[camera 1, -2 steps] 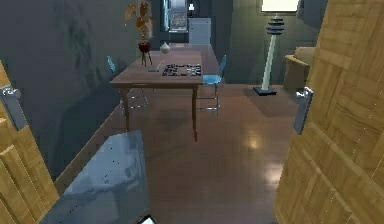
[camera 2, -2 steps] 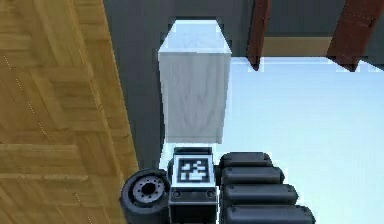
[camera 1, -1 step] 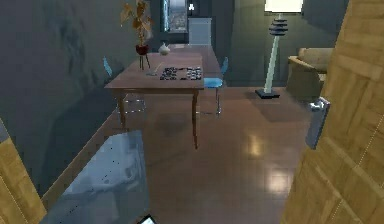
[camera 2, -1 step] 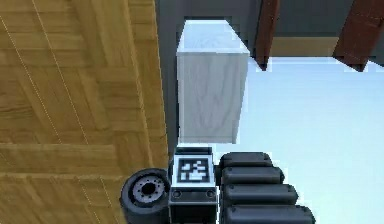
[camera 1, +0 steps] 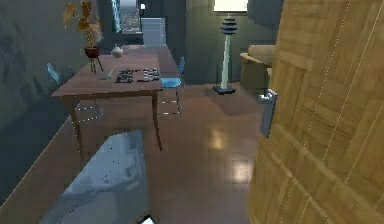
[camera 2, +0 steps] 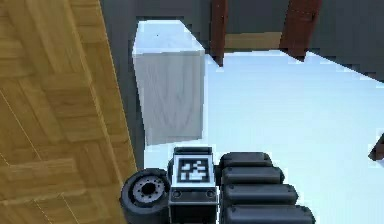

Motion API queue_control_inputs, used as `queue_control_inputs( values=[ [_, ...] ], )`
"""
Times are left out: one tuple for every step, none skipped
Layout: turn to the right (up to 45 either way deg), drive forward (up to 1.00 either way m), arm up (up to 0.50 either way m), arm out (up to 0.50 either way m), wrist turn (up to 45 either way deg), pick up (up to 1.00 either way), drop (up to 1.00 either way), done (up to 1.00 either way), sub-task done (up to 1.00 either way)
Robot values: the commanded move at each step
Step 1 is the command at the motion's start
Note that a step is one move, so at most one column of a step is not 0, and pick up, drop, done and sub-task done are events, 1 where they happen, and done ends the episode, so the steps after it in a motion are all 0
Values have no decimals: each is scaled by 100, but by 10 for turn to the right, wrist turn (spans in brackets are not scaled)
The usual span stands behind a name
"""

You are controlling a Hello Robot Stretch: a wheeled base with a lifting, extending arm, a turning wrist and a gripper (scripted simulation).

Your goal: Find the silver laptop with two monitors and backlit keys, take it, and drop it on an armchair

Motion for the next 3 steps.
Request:
queue_control_inputs(
  values=[
    [0, 80, 0, 0, 0, 0, 0, 0, 0],
    [150, 0, 0, 0, 0, 0, 0, 0, 0],
    [0, 75, 0, 0, 0, 0, 0, 0, 0]
  ],
)
